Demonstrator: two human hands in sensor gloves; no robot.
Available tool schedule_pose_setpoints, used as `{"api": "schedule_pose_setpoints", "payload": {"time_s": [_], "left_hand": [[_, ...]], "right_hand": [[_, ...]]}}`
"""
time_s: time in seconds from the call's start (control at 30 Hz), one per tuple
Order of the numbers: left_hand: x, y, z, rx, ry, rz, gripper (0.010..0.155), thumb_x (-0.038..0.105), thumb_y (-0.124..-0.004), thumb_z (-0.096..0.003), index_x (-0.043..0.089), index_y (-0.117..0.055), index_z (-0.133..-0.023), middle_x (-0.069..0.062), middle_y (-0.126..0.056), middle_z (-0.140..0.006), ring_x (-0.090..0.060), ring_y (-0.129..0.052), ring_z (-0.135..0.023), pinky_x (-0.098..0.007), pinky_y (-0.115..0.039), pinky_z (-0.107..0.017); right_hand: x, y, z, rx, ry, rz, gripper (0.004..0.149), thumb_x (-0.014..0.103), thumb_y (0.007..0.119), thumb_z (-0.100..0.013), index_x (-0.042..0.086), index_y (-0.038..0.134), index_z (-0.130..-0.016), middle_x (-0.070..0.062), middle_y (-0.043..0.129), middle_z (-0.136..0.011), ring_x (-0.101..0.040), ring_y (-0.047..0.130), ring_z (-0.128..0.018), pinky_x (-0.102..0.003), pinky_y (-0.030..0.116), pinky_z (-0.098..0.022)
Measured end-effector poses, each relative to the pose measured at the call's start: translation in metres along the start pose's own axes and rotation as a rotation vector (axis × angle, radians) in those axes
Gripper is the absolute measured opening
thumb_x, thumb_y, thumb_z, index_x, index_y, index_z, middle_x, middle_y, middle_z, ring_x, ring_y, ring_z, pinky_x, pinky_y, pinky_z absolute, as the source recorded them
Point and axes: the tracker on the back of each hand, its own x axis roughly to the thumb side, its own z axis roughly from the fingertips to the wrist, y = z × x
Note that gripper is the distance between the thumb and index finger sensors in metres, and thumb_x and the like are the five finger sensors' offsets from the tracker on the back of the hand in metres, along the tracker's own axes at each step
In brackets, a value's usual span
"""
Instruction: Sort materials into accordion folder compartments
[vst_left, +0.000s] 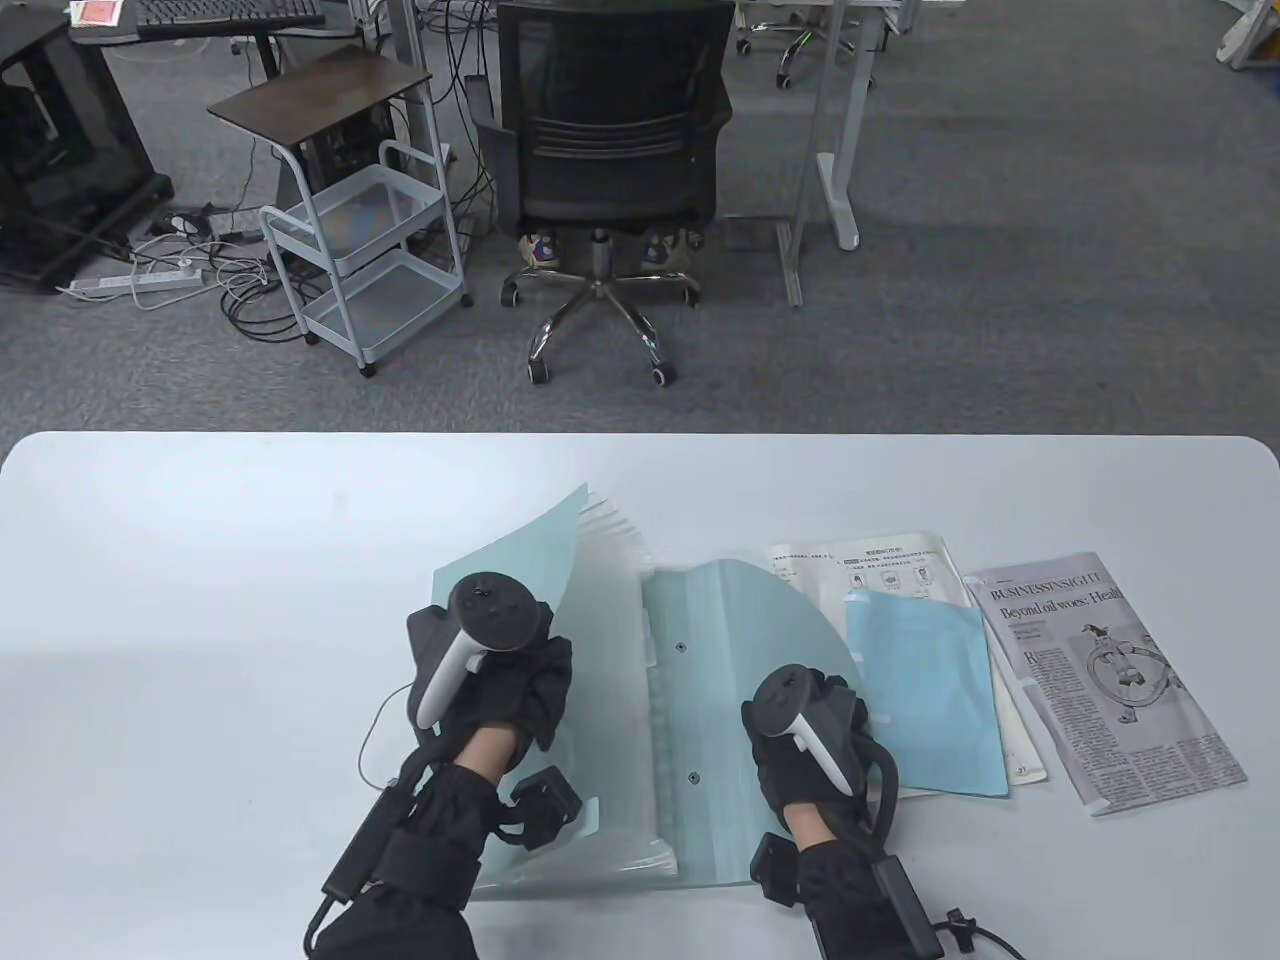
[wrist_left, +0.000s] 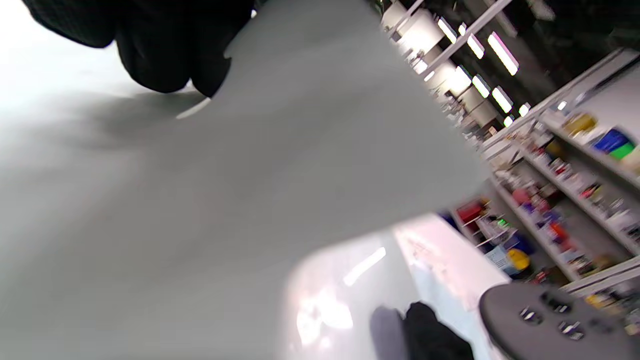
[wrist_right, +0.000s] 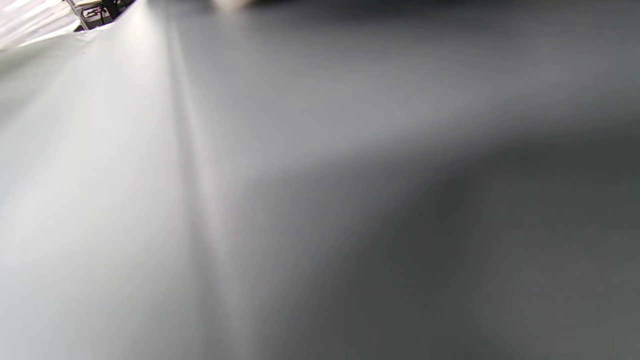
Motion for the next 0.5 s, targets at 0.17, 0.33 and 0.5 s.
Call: {"api": "schedule_pose_setpoints", "payload": {"time_s": [0.17, 0.33, 0.5], "left_hand": [[-0.026, 0.013, 0.005, 0.026, -0.065, 0.223, 0.055, 0.021, -0.054, -0.0731, 0.002, -0.033, -0.121, -0.028, -0.074, -0.106, -0.059, -0.071, -0.099, -0.077, -0.053, -0.069], [-0.046, 0.021, 0.008, 0.032, -0.100, 0.378, 0.055, 0.021, -0.054, -0.0731, 0.002, -0.034, -0.121, -0.027, -0.073, -0.105, -0.058, -0.071, -0.098, -0.077, -0.053, -0.070], [-0.064, 0.027, 0.007, 0.000, -0.233, 0.500, 0.062, 0.028, -0.055, -0.0740, -0.003, -0.030, -0.120, -0.028, -0.067, -0.105, -0.062, -0.058, -0.103, -0.080, -0.046, -0.069]], "right_hand": [[0.001, 0.001, 0.001, -0.004, 0.001, 0.017, 0.073, 0.050, 0.029, -0.064, 0.003, 0.004, -0.114, -0.031, -0.003, -0.114, -0.059, 0.012, -0.099, -0.070, 0.029, -0.068], [0.003, 0.003, 0.002, -0.010, 0.002, 0.042, 0.073, 0.050, 0.027, -0.064, 0.002, 0.003, -0.114, -0.031, -0.003, -0.114, -0.060, 0.012, -0.099, -0.071, 0.029, -0.068], [0.004, 0.004, 0.002, -0.009, 0.003, 0.050, 0.072, 0.049, 0.026, -0.064, 0.002, 0.003, -0.114, -0.032, -0.003, -0.114, -0.060, 0.012, -0.099, -0.071, 0.029, -0.067]]}}
